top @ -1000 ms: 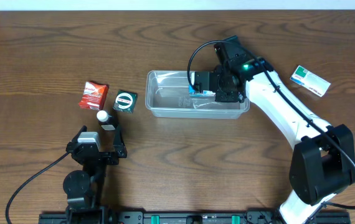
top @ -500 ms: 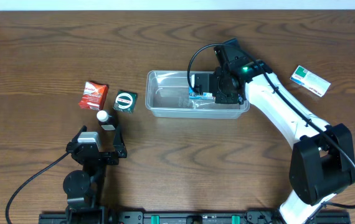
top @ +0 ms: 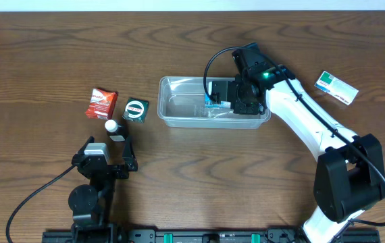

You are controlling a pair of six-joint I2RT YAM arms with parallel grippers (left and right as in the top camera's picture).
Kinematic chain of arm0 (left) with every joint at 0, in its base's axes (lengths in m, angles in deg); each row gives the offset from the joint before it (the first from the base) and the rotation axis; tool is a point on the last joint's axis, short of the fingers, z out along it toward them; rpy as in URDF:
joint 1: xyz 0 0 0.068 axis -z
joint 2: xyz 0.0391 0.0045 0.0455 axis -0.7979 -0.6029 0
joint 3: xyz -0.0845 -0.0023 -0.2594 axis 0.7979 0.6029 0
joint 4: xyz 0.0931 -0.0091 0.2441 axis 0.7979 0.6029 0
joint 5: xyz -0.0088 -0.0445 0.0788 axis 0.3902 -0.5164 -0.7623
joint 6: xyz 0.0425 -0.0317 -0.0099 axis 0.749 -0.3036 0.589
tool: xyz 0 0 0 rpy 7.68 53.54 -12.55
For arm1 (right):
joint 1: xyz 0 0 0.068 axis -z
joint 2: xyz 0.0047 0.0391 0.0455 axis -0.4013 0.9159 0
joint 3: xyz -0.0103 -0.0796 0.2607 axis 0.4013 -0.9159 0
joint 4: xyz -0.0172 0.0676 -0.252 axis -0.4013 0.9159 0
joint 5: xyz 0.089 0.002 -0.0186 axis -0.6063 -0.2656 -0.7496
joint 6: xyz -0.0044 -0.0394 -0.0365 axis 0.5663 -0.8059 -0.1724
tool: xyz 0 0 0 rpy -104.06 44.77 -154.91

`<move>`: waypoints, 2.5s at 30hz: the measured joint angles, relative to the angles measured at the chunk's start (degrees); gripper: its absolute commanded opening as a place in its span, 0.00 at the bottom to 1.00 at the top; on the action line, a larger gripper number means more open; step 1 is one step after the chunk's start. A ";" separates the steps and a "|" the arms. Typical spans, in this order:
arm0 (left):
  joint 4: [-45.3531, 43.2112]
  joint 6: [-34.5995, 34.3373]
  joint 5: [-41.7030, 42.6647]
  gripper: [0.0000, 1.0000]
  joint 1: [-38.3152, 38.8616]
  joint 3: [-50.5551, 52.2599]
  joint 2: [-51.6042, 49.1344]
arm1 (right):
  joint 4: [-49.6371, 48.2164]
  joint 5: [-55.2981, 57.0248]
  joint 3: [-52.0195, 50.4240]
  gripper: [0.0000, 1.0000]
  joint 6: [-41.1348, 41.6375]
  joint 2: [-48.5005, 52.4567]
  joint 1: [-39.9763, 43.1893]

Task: Pack container
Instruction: 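Lower the blue box into the container and open right gripper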

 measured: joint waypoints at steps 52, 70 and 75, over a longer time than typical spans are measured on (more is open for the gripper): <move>0.02 0.00 0.02 0.98 0.00 0.00 0.00 | 4.81 -3.56 0.00 0.01 65.96 -10.08 -3.26; 0.02 -0.02 0.00 0.98 0.00 0.00 0.00 | 7.72 -3.43 0.00 0.01 69.16 -5.09 -3.26; 0.00 0.00 0.00 0.98 0.00 0.00 0.00 | 7.89 -3.43 0.00 0.01 69.16 -2.91 -3.26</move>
